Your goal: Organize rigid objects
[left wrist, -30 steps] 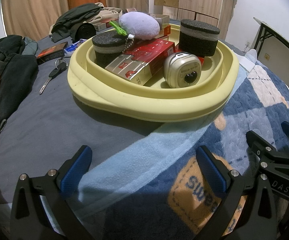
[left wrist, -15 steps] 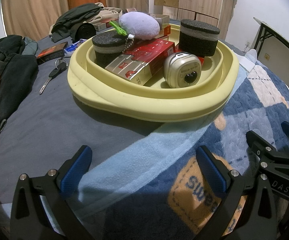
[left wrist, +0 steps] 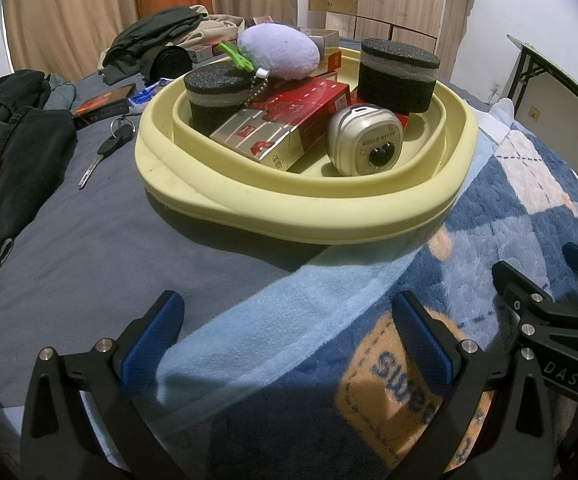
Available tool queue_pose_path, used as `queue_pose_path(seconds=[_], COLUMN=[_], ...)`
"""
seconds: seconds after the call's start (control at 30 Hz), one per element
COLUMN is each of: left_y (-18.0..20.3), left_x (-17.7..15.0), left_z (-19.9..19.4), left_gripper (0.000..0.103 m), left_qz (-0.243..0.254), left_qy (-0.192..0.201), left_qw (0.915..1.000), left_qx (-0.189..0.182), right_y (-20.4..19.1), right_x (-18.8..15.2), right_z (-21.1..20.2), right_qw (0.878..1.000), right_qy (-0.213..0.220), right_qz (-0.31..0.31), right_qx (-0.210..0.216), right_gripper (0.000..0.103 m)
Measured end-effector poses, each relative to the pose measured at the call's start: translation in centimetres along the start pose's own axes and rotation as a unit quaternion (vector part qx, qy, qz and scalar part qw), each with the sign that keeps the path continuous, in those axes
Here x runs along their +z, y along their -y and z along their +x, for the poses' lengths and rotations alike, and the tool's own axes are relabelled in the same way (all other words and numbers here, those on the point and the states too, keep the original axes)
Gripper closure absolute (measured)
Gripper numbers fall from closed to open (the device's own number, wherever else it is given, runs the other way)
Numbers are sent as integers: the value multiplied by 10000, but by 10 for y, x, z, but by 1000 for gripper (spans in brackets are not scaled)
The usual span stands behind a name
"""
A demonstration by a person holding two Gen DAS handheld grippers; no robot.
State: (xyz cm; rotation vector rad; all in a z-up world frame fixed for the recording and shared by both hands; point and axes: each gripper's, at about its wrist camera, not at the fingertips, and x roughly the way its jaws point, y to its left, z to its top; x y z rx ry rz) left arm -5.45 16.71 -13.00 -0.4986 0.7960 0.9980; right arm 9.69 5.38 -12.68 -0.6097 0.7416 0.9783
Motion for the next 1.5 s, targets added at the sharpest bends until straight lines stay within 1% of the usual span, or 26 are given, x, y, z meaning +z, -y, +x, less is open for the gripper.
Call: queue_pose_path(seconds=[0.93,1.23,1.5], left_y=[0,2,2], left_x=[0,0,-1], left_z=[0,0,-1], left_gripper=[0,0,0], left_qz=[-2,54,56], left_qy=[3,52,62], left_qw=[10000,9999,9999], left_qx=[-1,91,94], right_y=[0,0,0], right_x=[0,0,0], right_z=[0,0,0], right_qw=[10000,10000,10000], right_qy=[0,0,0], right_qz=[-1,0,-1], right_qx=[-1,1,-1], right_gripper=[0,0,0])
